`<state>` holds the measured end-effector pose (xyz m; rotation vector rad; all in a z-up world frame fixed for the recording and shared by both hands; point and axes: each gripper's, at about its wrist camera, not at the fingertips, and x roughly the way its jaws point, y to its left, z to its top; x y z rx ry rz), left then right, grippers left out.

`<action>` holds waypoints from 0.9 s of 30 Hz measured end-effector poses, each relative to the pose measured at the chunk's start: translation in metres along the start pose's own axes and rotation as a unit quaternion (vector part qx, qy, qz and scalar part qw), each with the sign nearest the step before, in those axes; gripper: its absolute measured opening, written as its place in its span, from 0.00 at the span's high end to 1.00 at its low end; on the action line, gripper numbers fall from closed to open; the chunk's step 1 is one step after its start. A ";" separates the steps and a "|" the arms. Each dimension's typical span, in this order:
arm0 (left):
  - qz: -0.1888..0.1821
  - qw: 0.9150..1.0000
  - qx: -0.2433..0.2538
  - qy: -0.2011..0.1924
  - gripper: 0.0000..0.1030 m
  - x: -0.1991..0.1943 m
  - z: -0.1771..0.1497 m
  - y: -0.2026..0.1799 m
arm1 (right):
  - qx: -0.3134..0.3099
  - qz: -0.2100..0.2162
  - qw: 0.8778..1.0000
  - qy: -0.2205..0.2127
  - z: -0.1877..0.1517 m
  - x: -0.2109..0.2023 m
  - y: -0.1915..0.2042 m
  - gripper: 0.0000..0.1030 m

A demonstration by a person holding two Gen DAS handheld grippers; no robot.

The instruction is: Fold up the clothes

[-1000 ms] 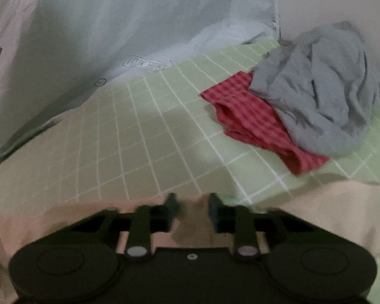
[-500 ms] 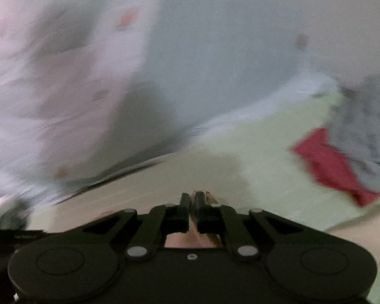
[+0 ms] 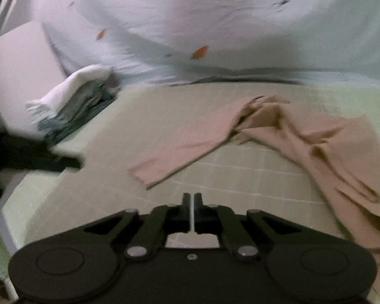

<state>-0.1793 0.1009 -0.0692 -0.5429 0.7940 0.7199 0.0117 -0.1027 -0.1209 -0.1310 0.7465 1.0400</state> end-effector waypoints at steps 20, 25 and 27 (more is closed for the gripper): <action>-0.030 0.998 0.053 0.006 0.48 0.006 -0.012 -0.043 | 0.306 -0.137 0.940 -0.062 0.011 -0.023 -0.184 0.77; -0.022 0.999 0.038 0.008 0.48 0.006 -0.008 -0.028 | 0.263 -0.102 0.957 -0.066 0.024 -0.015 -0.162 1.00; -0.019 0.999 0.034 0.006 0.48 0.005 -0.007 -0.022 | 0.255 -0.114 0.958 -0.063 0.028 -0.015 -0.149 1.00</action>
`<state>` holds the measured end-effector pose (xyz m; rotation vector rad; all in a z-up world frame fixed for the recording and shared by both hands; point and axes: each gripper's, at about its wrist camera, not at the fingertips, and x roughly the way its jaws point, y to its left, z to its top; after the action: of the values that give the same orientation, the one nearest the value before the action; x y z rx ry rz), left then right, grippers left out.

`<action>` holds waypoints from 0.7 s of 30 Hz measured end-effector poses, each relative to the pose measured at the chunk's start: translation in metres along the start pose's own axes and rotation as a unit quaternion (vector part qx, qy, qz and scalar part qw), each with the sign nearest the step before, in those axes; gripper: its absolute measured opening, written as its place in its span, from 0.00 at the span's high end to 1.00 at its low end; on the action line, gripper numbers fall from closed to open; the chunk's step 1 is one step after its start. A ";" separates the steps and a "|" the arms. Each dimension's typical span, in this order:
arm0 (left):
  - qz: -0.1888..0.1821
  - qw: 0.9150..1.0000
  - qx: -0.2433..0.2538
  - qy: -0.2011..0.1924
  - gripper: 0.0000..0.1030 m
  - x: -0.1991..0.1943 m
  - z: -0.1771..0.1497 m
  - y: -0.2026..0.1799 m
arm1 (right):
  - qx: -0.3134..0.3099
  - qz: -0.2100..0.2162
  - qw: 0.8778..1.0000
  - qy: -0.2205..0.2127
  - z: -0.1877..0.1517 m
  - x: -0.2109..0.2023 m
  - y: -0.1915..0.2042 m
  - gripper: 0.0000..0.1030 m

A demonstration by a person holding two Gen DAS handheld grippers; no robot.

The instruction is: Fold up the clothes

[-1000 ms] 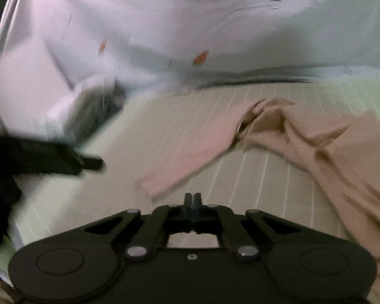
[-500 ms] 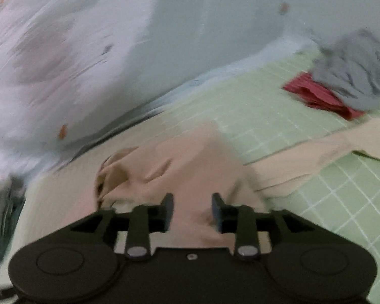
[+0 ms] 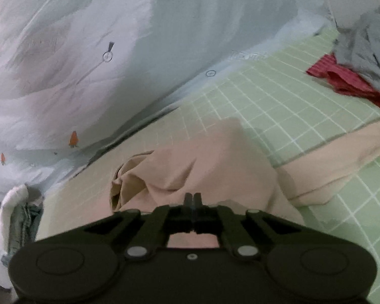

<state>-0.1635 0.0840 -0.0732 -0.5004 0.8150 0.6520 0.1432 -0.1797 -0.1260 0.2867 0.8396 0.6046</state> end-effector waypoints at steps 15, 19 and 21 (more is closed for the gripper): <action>0.004 1.000 0.010 -0.012 0.24 -0.002 0.004 0.020 | 0.023 -0.063 0.998 -0.007 -0.014 0.008 -0.022 0.91; 0.004 1.000 0.016 -0.015 0.24 -0.003 0.004 0.019 | -0.038 -0.031 0.998 -0.030 -0.008 0.001 0.006 0.94; 0.006 1.000 0.011 -0.014 0.24 -0.003 0.003 0.020 | -0.085 0.001 0.996 -0.032 -0.010 -0.003 0.028 0.95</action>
<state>-0.1773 0.0990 -0.0716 -0.4654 0.7988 0.6579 0.1235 -0.1587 -0.1172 0.1513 0.7208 0.6620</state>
